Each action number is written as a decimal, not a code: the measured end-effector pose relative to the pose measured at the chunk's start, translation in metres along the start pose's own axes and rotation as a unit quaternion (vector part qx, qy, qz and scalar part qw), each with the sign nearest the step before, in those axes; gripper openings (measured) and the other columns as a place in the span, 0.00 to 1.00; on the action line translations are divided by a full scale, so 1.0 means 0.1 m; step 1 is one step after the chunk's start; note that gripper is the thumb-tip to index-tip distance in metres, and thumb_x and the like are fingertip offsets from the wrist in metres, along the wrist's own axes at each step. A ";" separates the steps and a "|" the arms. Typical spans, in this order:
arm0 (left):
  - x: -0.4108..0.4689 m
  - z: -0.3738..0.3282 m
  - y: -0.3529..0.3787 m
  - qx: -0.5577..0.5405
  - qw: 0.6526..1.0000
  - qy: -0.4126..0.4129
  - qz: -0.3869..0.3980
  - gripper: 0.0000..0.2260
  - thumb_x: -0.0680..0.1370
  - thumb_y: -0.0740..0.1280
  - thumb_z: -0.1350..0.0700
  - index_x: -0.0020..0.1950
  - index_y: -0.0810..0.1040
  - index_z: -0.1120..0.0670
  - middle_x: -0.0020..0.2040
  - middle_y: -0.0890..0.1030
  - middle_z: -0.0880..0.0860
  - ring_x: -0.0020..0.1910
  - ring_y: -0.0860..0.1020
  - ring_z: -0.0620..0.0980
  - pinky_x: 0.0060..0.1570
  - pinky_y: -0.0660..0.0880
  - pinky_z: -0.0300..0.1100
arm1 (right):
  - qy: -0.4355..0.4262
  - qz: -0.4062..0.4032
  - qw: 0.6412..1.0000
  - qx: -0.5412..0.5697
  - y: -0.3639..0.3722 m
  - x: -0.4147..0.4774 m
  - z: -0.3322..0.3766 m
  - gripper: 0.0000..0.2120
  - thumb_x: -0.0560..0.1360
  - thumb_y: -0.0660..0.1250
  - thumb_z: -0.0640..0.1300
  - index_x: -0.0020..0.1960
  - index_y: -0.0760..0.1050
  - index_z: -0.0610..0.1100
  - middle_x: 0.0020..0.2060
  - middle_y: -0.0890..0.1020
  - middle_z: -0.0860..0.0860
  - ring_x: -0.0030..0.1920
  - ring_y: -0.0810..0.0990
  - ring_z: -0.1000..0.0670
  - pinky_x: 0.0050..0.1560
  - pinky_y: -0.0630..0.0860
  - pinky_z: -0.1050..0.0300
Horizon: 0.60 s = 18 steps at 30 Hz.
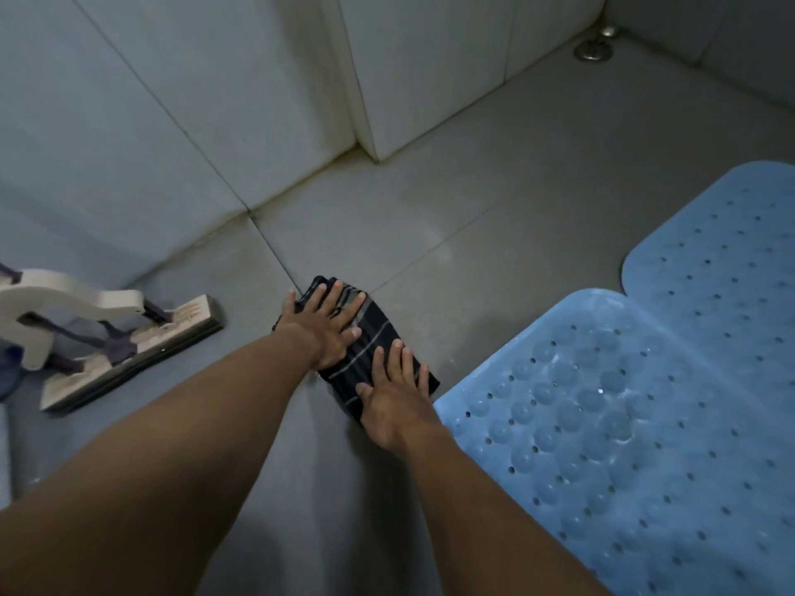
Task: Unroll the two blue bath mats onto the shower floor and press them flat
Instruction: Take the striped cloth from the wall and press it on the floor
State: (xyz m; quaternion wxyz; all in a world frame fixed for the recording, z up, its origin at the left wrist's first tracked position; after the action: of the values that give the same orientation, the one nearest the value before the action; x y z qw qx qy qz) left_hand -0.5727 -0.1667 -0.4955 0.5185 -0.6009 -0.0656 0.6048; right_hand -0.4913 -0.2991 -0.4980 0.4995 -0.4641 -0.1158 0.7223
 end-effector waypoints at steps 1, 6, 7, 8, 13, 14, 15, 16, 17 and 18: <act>0.00 0.00 0.02 -0.003 1.000 0.003 0.003 0.28 0.83 0.42 0.39 0.76 0.28 0.42 0.78 0.30 0.50 0.78 0.34 0.54 0.73 0.39 0.67 | 0.004 0.006 1.000 0.005 0.00 -0.01 0.00 0.30 0.84 0.45 0.52 0.79 0.35 0.43 0.78 0.33 0.44 0.77 0.31 0.46 0.74 0.31 0.47; 0.19 0.04 -0.12 -0.014 0.999 0.021 -0.033 0.28 0.82 0.41 0.38 0.76 0.29 0.41 0.79 0.31 0.50 0.78 0.34 0.54 0.73 0.37 0.65 | 0.023 -0.024 0.999 -0.006 -0.22 0.12 -0.11 0.30 0.84 0.44 0.54 0.80 0.35 0.44 0.78 0.33 0.45 0.77 0.31 0.47 0.74 0.31 0.48; 0.25 0.03 -0.17 -0.020 0.999 0.028 -0.041 0.27 0.82 0.40 0.38 0.76 0.29 0.41 0.79 0.31 0.50 0.78 0.34 0.54 0.73 0.37 0.65 | 0.030 -0.034 0.999 -0.015 -0.28 0.17 -0.15 0.30 0.84 0.44 0.54 0.80 0.35 0.45 0.78 0.33 0.45 0.77 0.32 0.47 0.74 0.32 0.48; 0.31 0.00 -0.25 -0.024 0.998 0.038 -0.054 0.27 0.82 0.40 0.38 0.77 0.30 0.40 0.79 0.31 0.50 0.78 0.34 0.54 0.73 0.37 0.65 | 0.039 -0.046 0.998 -0.024 -0.34 0.23 -0.20 0.30 0.84 0.44 0.54 0.80 0.34 0.45 0.78 0.34 0.45 0.78 0.32 0.47 0.74 0.32 0.48; 0.67 -0.28 -0.65 -0.041 0.989 0.101 -0.101 0.27 0.82 0.40 0.37 0.78 0.32 0.40 0.79 0.31 0.50 0.78 0.33 0.54 0.74 0.37 0.64 | 0.093 -0.091 0.991 -0.038 -0.64 0.39 -0.49 0.31 0.84 0.44 0.54 0.79 0.33 0.46 0.78 0.32 0.46 0.77 0.31 0.48 0.74 0.32 0.49; 0.73 -0.35 -0.73 -0.045 0.987 0.111 -0.108 0.27 0.82 0.40 0.37 0.78 0.32 0.40 0.79 0.31 0.50 0.78 0.33 0.54 0.74 0.37 0.64 | 0.102 -0.098 0.989 -0.046 -0.73 0.41 -0.58 0.31 0.84 0.44 0.54 0.79 0.32 0.46 0.78 0.32 0.46 0.77 0.31 0.48 0.74 0.32 0.48; 0.79 -0.43 -0.82 -0.047 0.985 0.121 -0.113 0.27 0.82 0.40 0.37 0.78 0.33 0.40 0.79 0.32 0.51 0.78 0.33 0.54 0.74 0.37 0.64 | 0.112 -0.104 0.987 -0.054 -0.82 0.43 -0.67 0.31 0.84 0.44 0.54 0.79 0.32 0.46 0.78 0.32 0.46 0.77 0.32 0.48 0.75 0.32 0.48; 0.84 -0.51 -0.90 -0.049 0.983 0.129 -0.118 0.27 0.82 0.40 0.37 0.78 0.33 0.40 0.79 0.32 0.51 0.78 0.33 0.55 0.74 0.37 0.64 | 0.121 -0.110 0.985 -0.063 -0.92 0.44 -0.77 0.31 0.84 0.45 0.54 0.79 0.33 0.46 0.78 0.33 0.45 0.78 0.32 0.47 0.75 0.33 0.48; 0.89 -0.59 -0.97 -0.053 0.981 0.138 -0.122 0.28 0.82 0.40 0.37 0.78 0.33 0.40 0.79 0.32 0.51 0.78 0.33 0.55 0.74 0.37 0.64 | 0.129 -0.115 0.983 -0.069 -1.02 0.46 -0.86 0.31 0.84 0.45 0.54 0.79 0.33 0.46 0.78 0.33 0.45 0.78 0.32 0.47 0.75 0.33 0.47; 0.95 -0.69 -1.05 -0.060 0.979 0.146 -0.127 0.28 0.82 0.40 0.37 0.79 0.34 0.40 0.79 0.33 0.51 0.78 0.33 0.55 0.74 0.37 0.64 | 0.141 -0.121 0.980 -0.071 -1.11 0.47 -0.95 0.31 0.84 0.45 0.54 0.80 0.33 0.46 0.78 0.34 0.45 0.78 0.33 0.47 0.76 0.34 0.47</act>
State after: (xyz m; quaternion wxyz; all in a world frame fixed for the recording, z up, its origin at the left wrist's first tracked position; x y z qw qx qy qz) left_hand -0.4356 -0.0890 -0.5029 0.5582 -0.6997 -0.1012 0.4344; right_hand -0.3522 -0.2354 -0.5057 0.5599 -0.5783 -0.1504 0.5739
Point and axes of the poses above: each hand's wrist, its own x-axis towards the middle knuckle, its own y-axis out of the palm, z = x × y, the point moved 8 cm from there along x, towards the middle knuckle
